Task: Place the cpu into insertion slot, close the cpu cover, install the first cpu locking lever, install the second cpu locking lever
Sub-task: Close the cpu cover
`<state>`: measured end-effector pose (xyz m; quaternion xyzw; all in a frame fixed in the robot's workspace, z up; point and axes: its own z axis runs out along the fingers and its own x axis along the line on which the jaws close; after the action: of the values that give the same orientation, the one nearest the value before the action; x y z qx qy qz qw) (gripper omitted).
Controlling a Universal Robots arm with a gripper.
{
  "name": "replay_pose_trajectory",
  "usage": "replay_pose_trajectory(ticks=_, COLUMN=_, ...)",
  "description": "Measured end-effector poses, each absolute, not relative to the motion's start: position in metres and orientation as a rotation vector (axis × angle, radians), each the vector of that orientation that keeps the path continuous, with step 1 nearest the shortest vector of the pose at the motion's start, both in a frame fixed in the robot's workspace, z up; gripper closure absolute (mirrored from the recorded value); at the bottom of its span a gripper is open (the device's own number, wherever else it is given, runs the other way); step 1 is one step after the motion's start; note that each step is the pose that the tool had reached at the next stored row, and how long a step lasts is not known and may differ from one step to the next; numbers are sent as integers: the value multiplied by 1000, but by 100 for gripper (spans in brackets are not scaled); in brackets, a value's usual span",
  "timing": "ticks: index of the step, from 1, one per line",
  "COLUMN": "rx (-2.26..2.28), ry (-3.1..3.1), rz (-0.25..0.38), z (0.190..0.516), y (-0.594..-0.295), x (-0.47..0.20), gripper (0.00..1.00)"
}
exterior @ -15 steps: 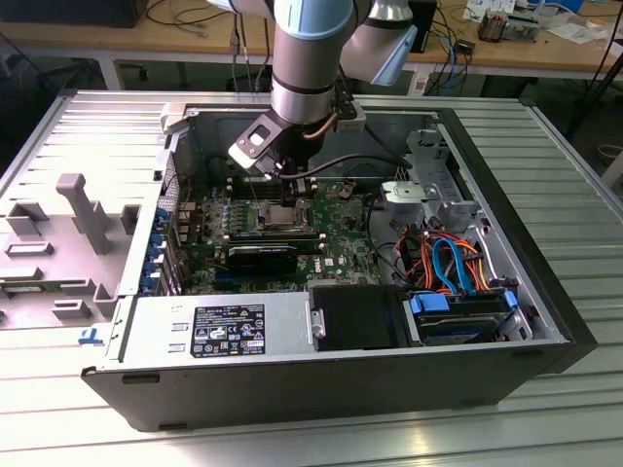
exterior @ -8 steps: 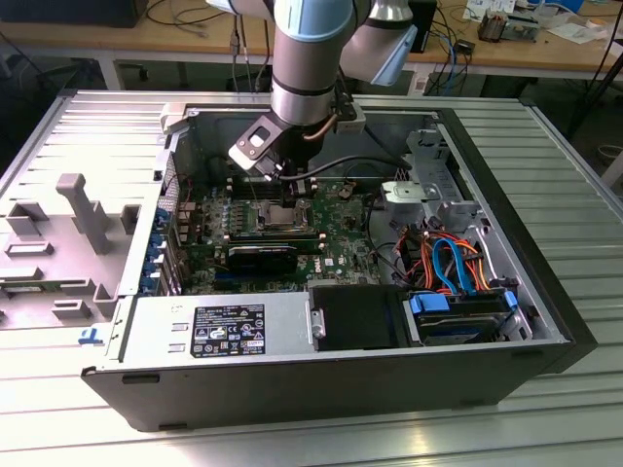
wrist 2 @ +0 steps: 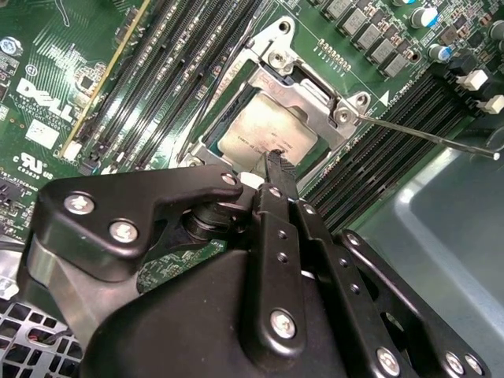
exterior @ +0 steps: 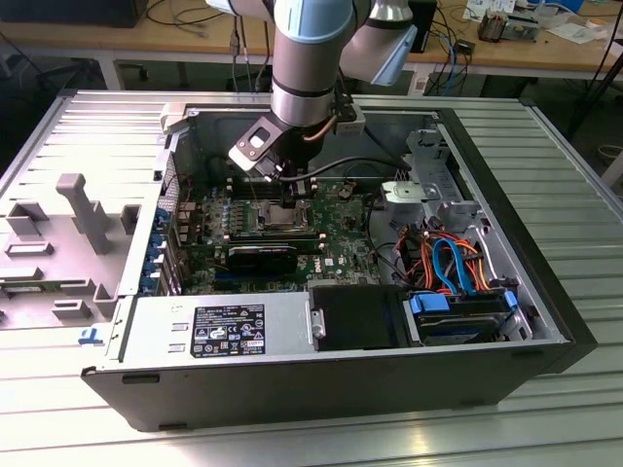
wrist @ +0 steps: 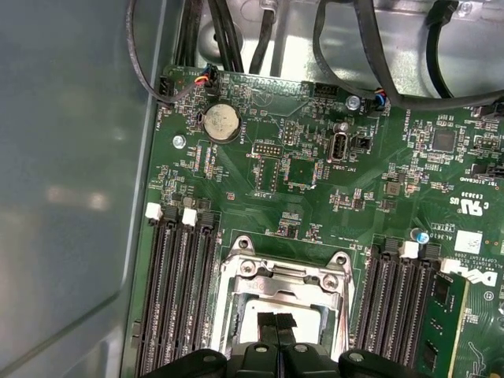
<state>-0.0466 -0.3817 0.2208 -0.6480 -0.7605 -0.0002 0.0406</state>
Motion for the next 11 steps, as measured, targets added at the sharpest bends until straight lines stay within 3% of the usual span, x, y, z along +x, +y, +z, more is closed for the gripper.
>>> replay_pose_trajectory(ticks=11, rx=-1985, ry=-2330, rz=-1, z=219, y=-382, x=-47, gripper=89)
